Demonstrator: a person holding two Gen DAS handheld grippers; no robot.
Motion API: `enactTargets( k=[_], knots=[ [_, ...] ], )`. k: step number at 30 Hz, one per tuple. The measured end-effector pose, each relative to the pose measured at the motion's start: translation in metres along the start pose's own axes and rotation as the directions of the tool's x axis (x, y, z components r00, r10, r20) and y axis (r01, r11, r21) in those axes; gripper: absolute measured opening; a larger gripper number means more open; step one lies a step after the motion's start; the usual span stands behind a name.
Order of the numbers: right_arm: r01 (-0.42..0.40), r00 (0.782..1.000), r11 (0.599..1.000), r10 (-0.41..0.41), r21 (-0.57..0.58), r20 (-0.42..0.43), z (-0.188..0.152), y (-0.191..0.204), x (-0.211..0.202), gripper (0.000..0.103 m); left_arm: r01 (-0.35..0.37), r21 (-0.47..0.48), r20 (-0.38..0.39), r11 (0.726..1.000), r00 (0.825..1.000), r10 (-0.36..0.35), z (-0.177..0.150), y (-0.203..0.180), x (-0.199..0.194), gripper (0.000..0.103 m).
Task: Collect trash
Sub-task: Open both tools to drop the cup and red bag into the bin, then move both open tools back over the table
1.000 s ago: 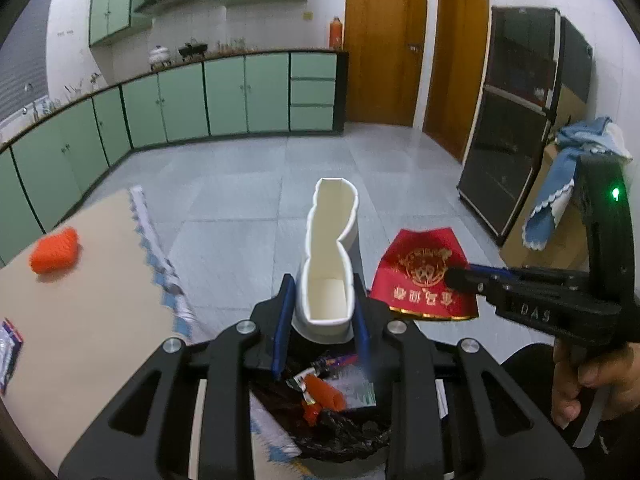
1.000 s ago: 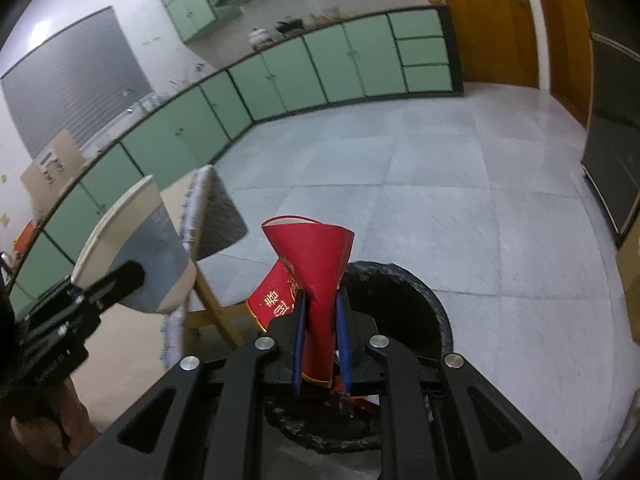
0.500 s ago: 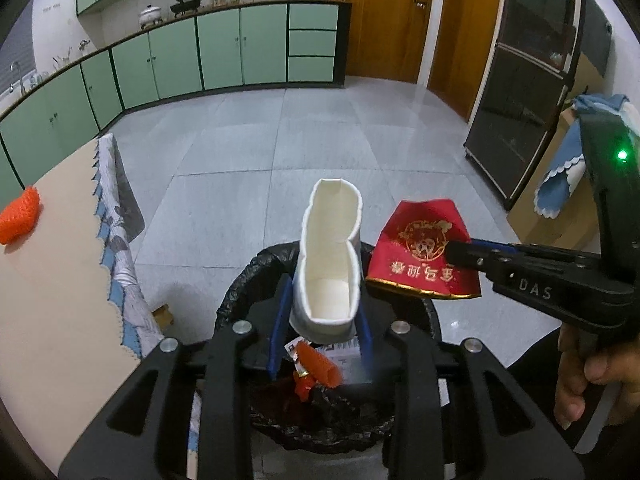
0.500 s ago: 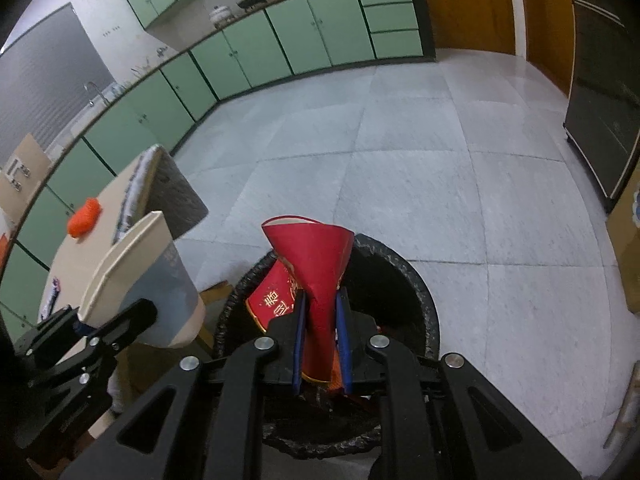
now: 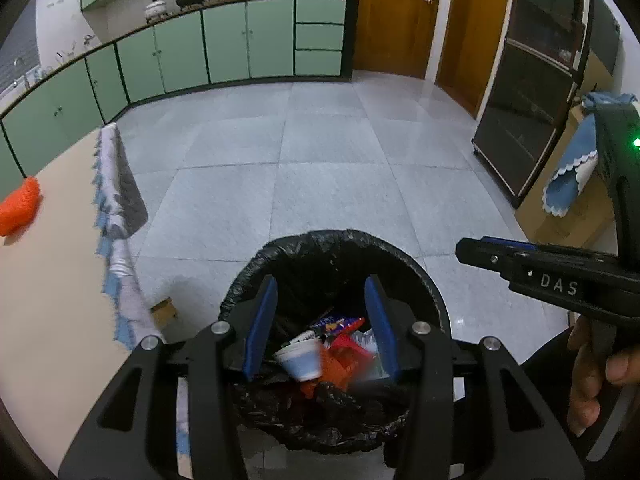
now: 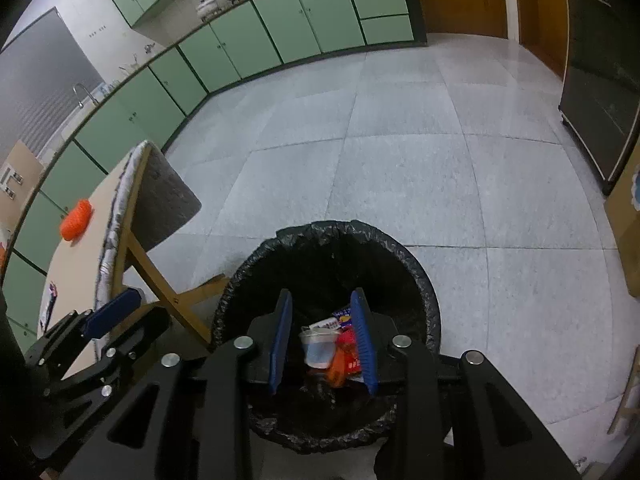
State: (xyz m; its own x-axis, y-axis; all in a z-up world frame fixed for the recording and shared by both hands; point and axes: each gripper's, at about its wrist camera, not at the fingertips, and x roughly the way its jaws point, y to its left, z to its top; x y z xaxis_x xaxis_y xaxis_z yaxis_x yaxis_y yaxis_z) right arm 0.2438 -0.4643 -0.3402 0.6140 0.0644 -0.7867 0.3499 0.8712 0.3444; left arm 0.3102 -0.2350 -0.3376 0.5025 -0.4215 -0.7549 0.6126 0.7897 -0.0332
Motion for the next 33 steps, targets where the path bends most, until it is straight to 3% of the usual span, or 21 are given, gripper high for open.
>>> enactTargets(
  k=[6, 10, 16, 20, 26, 33],
  knots=[
    [-0.028, 0.999, 0.998, 0.030, -0.047, 0.034, -0.001, 0.022, -0.022, 0.031, -0.033, -0.018, 0.080, 0.999, 0.996, 0.034, 0.004, 0.012, -0.046, 0.050],
    [-0.065, 0.996, 0.993, 0.070, -0.103, 0.055, -0.002, 0.050, -0.038, 0.031, -0.065, -0.028, 0.141, 0.998, 0.988, 0.068, 0.006, 0.023, -0.083, 0.062],
    [-0.125, 0.987, 0.967, 0.145, -0.222, 0.075, -0.004, 0.107, -0.057, 0.033, -0.136, -0.091, 0.213, 0.986, 0.965, 0.153, -0.004, 0.063, -0.143, 0.070],
    [-0.168, 0.977, 0.934, 0.200, -0.315, 0.073, -0.007, 0.155, -0.062, 0.043, -0.193, -0.142, 0.246, 0.971, 0.943, 0.224, -0.017, 0.094, -0.178, 0.079],
    [-0.224, 0.957, 0.853, 0.284, -0.471, 0.058, -0.016, 0.233, -0.061, 0.047, -0.340, -0.208, 0.258, 0.917, 0.885, 0.387, -0.053, 0.156, -0.217, 0.087],
    [-0.313, 0.928, 0.773, 0.373, -0.552, -0.004, -0.034, 0.314, -0.043, 0.047, -0.412, -0.365, 0.174, 0.835, 0.851, 0.496, -0.105, 0.261, -0.238, 0.087]
  ],
)
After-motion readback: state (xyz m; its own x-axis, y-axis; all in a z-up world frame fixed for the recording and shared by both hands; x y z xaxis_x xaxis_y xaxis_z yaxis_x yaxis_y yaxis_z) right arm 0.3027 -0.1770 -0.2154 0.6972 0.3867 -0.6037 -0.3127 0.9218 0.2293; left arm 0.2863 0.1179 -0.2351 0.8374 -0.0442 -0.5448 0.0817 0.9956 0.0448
